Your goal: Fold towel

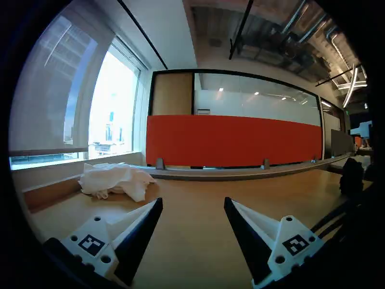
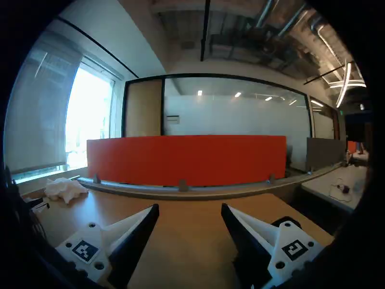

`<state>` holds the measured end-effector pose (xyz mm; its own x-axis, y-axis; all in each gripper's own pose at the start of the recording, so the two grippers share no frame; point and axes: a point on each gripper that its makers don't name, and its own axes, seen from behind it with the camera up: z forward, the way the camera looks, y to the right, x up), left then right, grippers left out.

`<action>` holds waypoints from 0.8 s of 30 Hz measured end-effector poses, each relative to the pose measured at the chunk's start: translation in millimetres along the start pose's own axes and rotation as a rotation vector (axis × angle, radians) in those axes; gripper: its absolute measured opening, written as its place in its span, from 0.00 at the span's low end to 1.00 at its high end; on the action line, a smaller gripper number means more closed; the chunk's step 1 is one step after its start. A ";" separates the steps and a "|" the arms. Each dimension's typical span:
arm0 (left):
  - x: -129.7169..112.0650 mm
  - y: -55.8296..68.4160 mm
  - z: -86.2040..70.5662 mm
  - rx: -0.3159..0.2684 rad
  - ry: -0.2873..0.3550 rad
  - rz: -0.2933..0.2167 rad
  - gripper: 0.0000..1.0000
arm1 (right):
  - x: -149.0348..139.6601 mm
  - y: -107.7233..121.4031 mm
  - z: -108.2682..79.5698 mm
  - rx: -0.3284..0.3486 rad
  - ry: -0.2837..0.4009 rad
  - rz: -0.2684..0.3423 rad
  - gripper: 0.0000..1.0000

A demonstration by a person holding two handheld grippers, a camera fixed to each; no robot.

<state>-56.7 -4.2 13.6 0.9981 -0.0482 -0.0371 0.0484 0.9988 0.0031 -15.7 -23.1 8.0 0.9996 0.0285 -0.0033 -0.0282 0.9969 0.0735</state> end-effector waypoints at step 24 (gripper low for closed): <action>-6.9 3.9 -0.3 -0.009 -0.008 0.030 0.94 | -5.2 6.4 1.7 0.015 0.017 -0.011 1.00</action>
<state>-63.4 0.1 13.6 0.9994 -0.0181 -0.0287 0.0179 0.9998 -0.0052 -21.1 -17.0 10.2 0.9996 0.0189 -0.0210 -0.0170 0.9959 0.0883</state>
